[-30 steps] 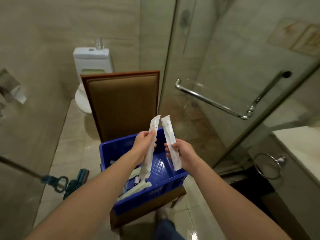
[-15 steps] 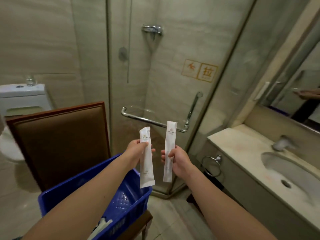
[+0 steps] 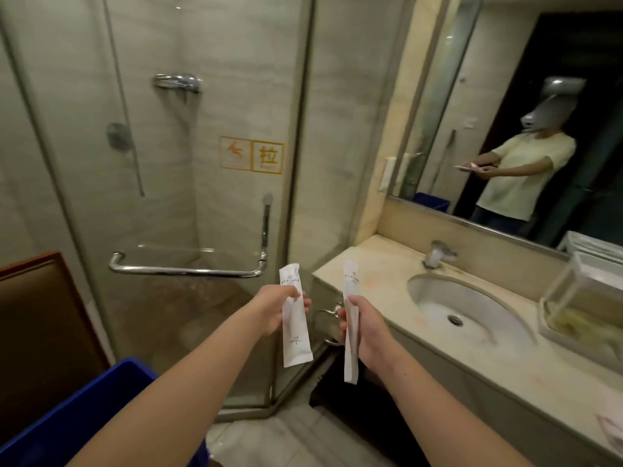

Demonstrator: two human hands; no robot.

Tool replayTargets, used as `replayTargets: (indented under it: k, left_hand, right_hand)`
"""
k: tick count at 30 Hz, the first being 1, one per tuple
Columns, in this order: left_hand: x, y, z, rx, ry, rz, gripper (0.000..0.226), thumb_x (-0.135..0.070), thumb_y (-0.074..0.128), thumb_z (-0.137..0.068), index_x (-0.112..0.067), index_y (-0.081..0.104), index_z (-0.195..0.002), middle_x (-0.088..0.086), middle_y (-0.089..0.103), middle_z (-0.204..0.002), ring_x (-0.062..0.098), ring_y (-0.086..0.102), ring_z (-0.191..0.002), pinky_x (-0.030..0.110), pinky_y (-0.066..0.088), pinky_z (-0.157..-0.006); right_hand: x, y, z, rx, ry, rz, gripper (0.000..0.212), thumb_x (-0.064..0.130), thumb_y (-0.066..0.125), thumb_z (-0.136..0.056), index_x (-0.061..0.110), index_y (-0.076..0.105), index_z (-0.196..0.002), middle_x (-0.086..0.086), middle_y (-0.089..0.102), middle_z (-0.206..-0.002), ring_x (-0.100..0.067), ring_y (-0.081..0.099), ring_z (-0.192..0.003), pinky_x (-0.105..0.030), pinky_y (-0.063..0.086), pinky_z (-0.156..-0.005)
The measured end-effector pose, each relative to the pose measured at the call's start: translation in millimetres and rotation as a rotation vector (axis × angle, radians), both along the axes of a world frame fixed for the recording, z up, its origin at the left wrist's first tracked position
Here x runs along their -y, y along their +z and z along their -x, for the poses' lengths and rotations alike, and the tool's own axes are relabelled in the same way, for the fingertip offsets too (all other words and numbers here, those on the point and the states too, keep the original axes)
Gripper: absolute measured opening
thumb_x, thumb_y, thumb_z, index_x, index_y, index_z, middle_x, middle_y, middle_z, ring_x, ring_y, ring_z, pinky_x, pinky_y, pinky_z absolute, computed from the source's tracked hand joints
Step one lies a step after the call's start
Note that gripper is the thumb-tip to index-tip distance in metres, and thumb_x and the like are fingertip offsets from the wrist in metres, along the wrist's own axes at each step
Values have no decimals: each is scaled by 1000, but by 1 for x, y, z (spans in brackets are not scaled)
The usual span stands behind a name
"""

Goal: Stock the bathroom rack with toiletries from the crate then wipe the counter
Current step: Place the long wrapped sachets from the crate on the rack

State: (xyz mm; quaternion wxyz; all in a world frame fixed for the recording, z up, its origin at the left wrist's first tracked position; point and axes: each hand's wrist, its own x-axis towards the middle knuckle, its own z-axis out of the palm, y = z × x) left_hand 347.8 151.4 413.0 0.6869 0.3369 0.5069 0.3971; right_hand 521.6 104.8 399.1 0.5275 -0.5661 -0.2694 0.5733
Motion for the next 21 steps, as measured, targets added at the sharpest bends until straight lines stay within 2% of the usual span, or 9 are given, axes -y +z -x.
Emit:
replayTargets:
  k: [2, 5, 9, 15, 18, 21]
  left_hand:
    - [-3, 0, -37, -22, -60, -23, 17, 10, 47, -88, 1, 61, -91, 18, 70, -91, 25, 68, -79, 36, 56, -75]
    - [-6, -5, -91, -62, -128, -85, 26, 10, 50, -86, 0, 66, -103, 15, 74, -94, 23, 70, -82, 36, 57, -75]
    - [-3, -11, -161, -35, -192, -91, 19, 2, 55, -90, 0, 68, -104, 14, 75, -94, 20, 71, -84, 31, 58, -70]
    - [7, -12, -261, -46, -251, -139, 15, -11, 57, -94, 0, 67, -99, 19, 73, -99, 22, 70, -80, 29, 58, -61]
    - [6, -12, -303, -56, -303, -164, 17, -20, 59, -95, -6, 66, -102, 14, 73, -97, 24, 70, -85, 37, 58, -73]
    - [1, -12, -340, -48, -362, -209, 19, -23, 62, -93, -7, 69, -102, 11, 74, -100, 27, 70, -92, 39, 57, -81]
  right_hand:
    - [7, 1, -33, -1, -59, -4, 20, 25, 49, -98, 8, 59, -96, -4, 56, -65, -15, 46, -49, -28, 41, -50]
    - [17, 3, -84, 67, -146, -52, 16, 19, 49, -100, 8, 59, -93, -6, 55, -67, -16, 48, -51, -28, 42, -50]
    - [32, 4, -152, 180, -218, -62, 13, 14, 52, -97, 8, 63, -92, -8, 60, -68, -18, 55, -56, -30, 47, -53]
    - [56, -2, -238, 211, -304, -50, 12, 12, 54, -95, 6, 65, -93, -9, 59, -67, -22, 56, -60, -33, 46, -56]
    - [66, -1, -271, 183, -357, -51, 11, 11, 55, -95, 6, 65, -96, -8, 59, -65, -20, 56, -57, -31, 47, -54]
    - [70, 2, -297, 168, -387, -53, 12, 13, 56, -96, 5, 65, -96, -7, 59, -62, -19, 56, -56, -31, 47, -54]
